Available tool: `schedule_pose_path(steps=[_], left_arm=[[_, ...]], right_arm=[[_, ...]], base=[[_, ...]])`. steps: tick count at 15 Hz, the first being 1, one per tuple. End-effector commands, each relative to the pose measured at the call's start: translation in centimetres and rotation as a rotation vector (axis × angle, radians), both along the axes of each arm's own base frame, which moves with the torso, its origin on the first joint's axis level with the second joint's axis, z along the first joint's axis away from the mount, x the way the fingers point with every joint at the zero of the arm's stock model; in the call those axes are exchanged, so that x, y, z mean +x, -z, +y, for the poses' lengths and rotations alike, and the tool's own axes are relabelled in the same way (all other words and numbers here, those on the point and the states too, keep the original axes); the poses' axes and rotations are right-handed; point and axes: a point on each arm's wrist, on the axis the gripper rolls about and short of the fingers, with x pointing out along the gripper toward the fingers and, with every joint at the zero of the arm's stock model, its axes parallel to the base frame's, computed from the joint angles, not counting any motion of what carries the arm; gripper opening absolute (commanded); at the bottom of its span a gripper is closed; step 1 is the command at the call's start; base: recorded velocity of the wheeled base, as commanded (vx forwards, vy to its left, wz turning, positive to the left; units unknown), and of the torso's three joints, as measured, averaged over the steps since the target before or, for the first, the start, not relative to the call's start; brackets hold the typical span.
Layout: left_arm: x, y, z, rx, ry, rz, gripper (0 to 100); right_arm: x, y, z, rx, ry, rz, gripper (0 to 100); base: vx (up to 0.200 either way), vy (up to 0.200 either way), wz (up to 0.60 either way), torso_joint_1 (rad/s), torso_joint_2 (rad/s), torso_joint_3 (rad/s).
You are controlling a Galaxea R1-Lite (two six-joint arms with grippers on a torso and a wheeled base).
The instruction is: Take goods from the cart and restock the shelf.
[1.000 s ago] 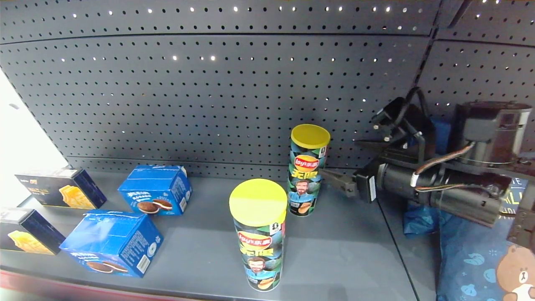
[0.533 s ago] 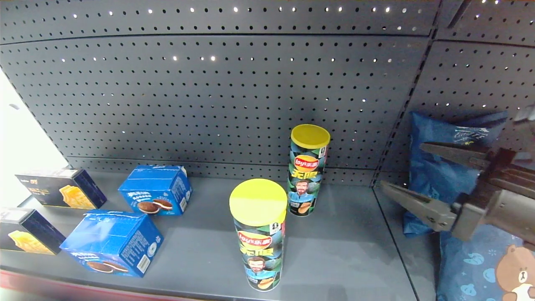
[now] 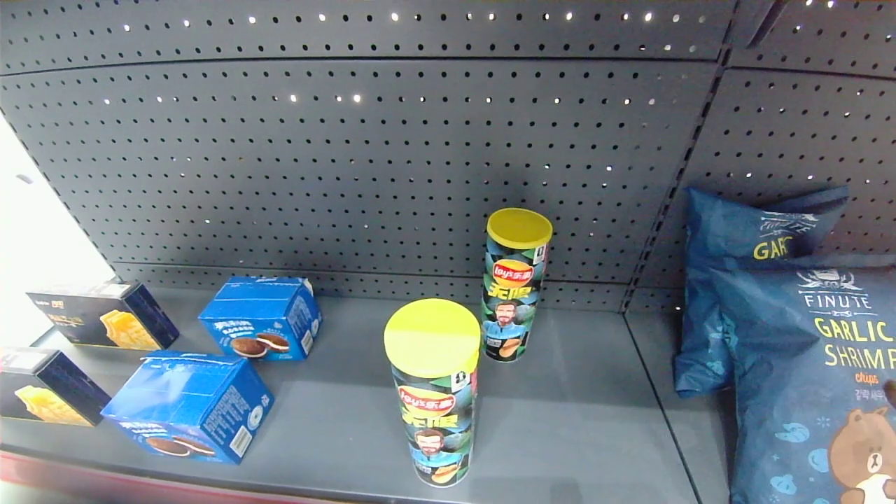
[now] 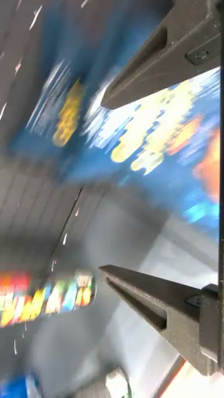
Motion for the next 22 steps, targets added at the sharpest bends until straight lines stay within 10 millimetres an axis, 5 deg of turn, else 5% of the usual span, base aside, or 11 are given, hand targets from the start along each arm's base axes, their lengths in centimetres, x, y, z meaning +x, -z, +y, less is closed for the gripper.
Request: schedule_pose_path(steps=[1,10,14,22], left_arm=[[0.0,0.0,0.0,0.0,0.001,0.0,100],[0.0,0.0,0.0,0.0,0.001,0.0,100],[0.0,0.0,0.0,0.0,0.001,0.0,100],[0.0,0.0,0.0,0.0,0.001,0.0,100]], right_arm=[[-4.7,3.7,-1.2,0.065,0.144,-0.056,100],[-5.9,8.2,-1.1,0.102,0.139,-0.031,100],[-6.1,11.7,-1.5,0.173,0.341,-0.002,100],[-6.6,13.4,-1.1,0.208,0.237,0.086,100]], base=[[0.0,0.0,0.0,0.0,0.0,0.0],[0.0,0.0,0.0,0.0,0.0,0.0],[0.0,0.0,0.0,0.0,0.0,0.0],[0.0,0.0,0.0,0.0,0.0,0.0]])
